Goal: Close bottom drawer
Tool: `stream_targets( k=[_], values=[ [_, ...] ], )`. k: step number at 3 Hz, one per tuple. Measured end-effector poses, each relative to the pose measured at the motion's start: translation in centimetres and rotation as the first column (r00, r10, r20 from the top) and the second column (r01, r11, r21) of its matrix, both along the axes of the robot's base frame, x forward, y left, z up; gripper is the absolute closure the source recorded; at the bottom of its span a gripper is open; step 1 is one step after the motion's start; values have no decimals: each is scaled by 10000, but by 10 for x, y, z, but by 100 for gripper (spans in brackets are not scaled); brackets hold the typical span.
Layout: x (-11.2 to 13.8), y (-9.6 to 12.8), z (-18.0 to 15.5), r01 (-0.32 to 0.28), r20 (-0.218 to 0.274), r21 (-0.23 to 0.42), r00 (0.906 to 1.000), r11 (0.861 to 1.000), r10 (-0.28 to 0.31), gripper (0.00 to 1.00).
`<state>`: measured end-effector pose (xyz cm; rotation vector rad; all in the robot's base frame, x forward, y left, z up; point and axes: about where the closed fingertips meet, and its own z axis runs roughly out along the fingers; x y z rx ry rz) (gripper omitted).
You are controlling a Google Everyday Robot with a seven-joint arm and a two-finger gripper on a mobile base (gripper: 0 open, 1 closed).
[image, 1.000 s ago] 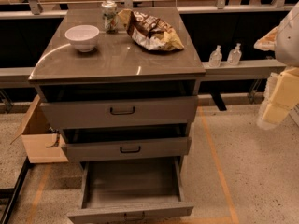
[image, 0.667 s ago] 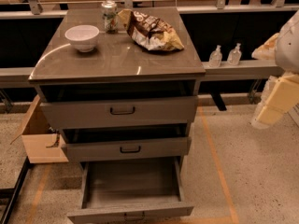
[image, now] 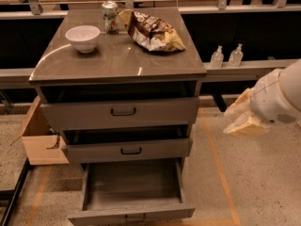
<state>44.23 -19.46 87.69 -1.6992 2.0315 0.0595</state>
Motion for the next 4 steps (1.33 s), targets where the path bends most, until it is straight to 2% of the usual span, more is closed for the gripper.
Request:
stream_targets(
  k=[1, 2, 3, 4],
  values=[
    [-4, 14, -67, -787, 347, -165, 9963, 9968, 792, 85],
    [5, 32, -140, -1216, 405, -583, 9915, 9909, 1240, 100],
    [21, 30, -138, -810, 1098, -618, 9901, 9948, 874, 100],
    [12, 36, -163, -715, 960, -561, 9924, 9959, 767, 100]
  ],
)
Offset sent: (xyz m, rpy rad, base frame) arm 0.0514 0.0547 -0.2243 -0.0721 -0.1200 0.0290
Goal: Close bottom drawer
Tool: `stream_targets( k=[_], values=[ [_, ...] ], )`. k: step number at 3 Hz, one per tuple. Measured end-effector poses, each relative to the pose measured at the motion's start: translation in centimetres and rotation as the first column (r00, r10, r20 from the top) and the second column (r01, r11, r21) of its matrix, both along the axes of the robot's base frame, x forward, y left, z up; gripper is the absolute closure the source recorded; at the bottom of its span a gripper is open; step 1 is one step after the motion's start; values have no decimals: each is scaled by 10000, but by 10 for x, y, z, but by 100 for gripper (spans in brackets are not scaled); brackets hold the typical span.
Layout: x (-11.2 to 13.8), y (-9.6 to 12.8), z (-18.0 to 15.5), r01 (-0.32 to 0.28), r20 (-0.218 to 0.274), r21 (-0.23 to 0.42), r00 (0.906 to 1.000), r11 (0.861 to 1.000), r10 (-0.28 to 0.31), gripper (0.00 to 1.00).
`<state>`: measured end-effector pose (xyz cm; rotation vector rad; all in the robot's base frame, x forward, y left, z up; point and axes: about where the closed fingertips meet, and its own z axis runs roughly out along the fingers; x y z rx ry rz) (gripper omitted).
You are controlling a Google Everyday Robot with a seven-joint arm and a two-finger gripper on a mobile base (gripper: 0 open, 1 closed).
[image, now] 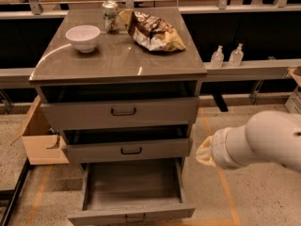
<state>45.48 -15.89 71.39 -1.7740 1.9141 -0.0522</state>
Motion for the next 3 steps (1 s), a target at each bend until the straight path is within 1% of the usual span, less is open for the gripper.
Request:
stream_targets(
  k=[1, 2, 3],
  values=[
    [-25, 9, -63, -214, -453, 227, 9987, 9995, 224, 100],
    [-42, 22, -130, -648, -538, 684, 9962, 9955, 686, 100],
    [-48, 44, -196, -1080, -421, 1205, 9926, 9868, 1137, 100]
  ],
)
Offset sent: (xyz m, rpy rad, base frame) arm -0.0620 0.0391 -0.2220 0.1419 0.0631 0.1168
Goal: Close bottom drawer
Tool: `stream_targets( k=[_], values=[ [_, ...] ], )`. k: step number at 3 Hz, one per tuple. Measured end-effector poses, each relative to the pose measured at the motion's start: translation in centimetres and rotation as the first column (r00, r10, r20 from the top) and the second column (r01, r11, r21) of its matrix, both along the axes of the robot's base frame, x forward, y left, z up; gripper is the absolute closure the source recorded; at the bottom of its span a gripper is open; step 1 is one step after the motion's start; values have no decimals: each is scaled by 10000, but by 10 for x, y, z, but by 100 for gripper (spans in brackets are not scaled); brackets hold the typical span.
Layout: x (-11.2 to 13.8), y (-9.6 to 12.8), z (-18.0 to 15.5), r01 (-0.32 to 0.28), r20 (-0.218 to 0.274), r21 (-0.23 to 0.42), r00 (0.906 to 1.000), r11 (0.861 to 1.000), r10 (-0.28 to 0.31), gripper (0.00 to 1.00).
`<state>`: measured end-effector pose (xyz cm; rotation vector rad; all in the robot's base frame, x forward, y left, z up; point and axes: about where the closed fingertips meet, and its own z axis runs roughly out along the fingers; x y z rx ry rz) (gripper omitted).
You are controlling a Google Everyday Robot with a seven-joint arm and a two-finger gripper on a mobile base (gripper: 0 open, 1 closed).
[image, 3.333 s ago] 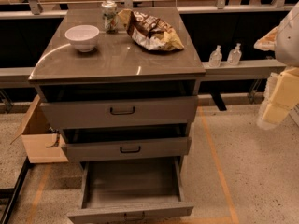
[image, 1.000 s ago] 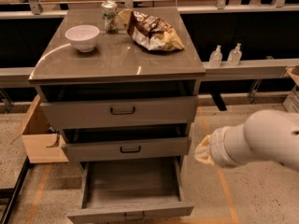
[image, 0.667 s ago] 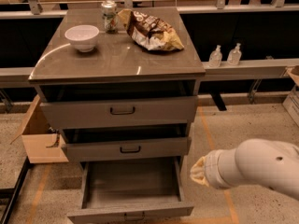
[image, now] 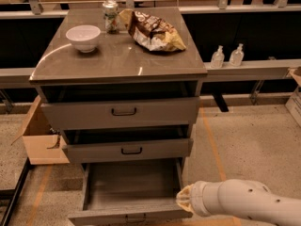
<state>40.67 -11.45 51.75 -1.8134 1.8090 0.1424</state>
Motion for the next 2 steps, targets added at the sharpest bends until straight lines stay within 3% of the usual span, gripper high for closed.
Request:
stream_targets(
  k=[1, 2],
  values=[
    [-2, 13, -63, -290, -2, 42, 9996, 9996, 290, 100],
    [11, 24, -65, -357, 305, 101, 9989, 9993, 353, 100]
  ],
)
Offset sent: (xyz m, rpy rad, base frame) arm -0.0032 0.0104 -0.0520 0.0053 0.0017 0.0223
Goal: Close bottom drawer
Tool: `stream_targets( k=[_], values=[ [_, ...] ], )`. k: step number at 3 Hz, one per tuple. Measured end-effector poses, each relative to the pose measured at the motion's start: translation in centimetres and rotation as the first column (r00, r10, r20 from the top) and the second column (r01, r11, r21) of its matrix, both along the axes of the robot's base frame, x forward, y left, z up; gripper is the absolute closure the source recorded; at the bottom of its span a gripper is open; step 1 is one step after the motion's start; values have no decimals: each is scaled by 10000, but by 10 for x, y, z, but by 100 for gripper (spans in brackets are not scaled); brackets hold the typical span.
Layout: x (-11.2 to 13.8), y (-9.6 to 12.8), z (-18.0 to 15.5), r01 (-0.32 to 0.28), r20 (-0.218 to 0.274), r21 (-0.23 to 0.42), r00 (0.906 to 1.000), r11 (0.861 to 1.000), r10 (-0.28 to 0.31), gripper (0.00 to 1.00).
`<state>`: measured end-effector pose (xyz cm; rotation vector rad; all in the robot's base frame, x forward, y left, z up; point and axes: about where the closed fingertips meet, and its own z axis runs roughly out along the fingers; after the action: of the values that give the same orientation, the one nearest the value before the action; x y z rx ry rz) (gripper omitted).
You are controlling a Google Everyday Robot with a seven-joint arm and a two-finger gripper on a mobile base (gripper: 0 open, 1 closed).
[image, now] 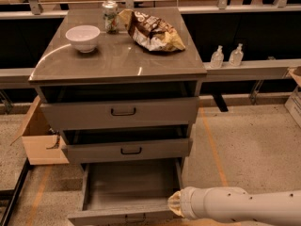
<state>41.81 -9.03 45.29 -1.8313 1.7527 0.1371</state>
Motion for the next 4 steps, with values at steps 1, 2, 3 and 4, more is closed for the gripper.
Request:
stream_targets(
  k=[1, 2, 3, 4],
  values=[
    [0, -1, 0, 11, -5, -2, 10000, 10000, -11, 100],
    [1, -4, -23, 293, 42, 204, 9996, 9994, -294, 100],
    [11, -8, -72, 437, 258, 373, 9987, 9983, -447, 100],
    [19, -14, -118, 616, 354, 308, 9974, 9976, -627, 100]
  ],
)
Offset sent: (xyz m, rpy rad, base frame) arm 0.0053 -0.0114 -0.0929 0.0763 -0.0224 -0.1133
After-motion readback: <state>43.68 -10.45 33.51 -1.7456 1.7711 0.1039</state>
